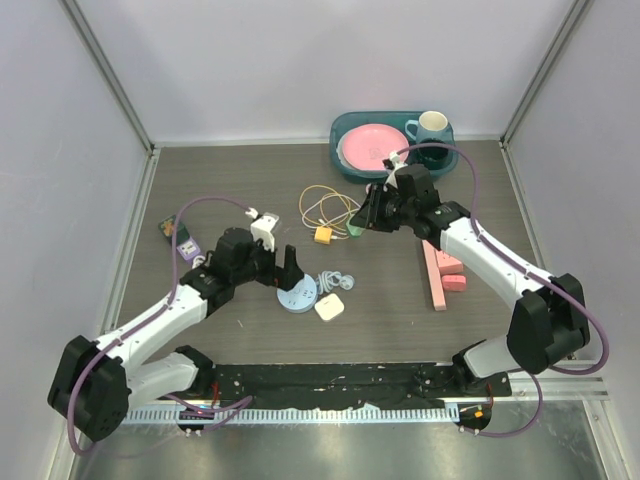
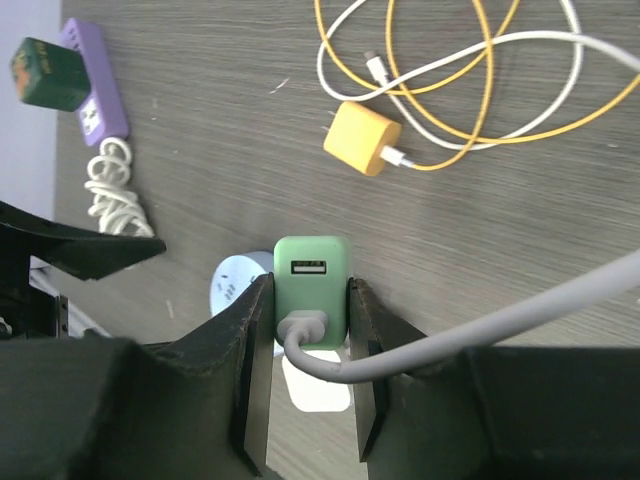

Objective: Insert the plug

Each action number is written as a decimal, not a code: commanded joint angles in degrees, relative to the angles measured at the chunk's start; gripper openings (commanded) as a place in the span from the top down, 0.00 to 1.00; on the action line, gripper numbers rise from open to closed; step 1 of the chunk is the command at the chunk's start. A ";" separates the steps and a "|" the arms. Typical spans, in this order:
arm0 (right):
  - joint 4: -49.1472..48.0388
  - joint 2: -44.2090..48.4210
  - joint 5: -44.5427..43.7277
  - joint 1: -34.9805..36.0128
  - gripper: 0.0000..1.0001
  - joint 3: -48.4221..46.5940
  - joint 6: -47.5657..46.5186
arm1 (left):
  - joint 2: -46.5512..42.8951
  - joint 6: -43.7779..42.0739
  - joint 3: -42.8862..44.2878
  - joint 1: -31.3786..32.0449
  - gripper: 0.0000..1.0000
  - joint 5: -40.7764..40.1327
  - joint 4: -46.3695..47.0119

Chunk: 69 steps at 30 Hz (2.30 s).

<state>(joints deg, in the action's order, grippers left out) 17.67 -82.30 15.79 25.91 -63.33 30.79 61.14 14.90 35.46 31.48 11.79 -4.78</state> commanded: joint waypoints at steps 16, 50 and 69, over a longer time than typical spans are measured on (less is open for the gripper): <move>1.93 4.60 -8.84 0.37 0.99 2.60 -6.79 | 15.05 19.54 -1.10 6.74 0.00 2.27 -0.68; -8.35 17.89 -46.18 27.07 0.99 22.02 5.95 | 21.64 27.20 11.56 13.60 0.09 -17.68 -1.29; -3.35 9.62 -59.65 36.84 0.99 22.02 23.44 | 30.87 28.69 13.49 13.60 0.41 -11.97 1.35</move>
<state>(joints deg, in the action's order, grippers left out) 14.83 -73.01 -39.13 62.52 -40.64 49.76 91.09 42.15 47.35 45.04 -1.56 -5.52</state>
